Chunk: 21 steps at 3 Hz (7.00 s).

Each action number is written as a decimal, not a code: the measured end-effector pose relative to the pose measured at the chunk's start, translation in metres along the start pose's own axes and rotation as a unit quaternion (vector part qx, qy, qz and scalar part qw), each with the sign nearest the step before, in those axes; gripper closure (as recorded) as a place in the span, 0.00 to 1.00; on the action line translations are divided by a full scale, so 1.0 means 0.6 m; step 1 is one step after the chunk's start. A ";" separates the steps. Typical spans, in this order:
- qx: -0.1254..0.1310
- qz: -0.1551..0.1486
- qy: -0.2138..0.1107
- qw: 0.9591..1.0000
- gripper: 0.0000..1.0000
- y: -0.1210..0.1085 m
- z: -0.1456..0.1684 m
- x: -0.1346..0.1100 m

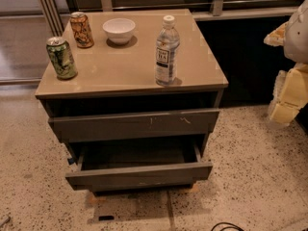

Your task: Close middle drawer

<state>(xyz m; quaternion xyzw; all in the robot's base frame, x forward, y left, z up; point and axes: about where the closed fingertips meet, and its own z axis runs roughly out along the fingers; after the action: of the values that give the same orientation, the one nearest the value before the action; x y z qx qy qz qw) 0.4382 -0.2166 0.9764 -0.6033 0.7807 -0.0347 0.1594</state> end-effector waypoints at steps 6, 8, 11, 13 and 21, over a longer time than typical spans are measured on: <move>-0.057 0.023 -0.132 0.989 1.00 0.058 0.263 -0.064; -0.062 0.006 -0.144 0.988 1.00 0.077 0.320 -0.062; -0.170 -0.016 -0.222 0.960 1.00 0.207 0.695 -0.116; -0.167 -0.043 -0.213 0.962 1.00 0.229 0.777 -0.110; 0.066 -0.124 -0.249 0.958 1.00 0.180 1.021 -0.125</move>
Offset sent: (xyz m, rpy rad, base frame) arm 0.0000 0.0000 0.0000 0.0000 0.0000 0.0000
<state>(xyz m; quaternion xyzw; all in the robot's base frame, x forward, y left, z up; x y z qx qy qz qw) 0.5327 -0.0314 0.3851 -0.6729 0.6315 0.0458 0.3826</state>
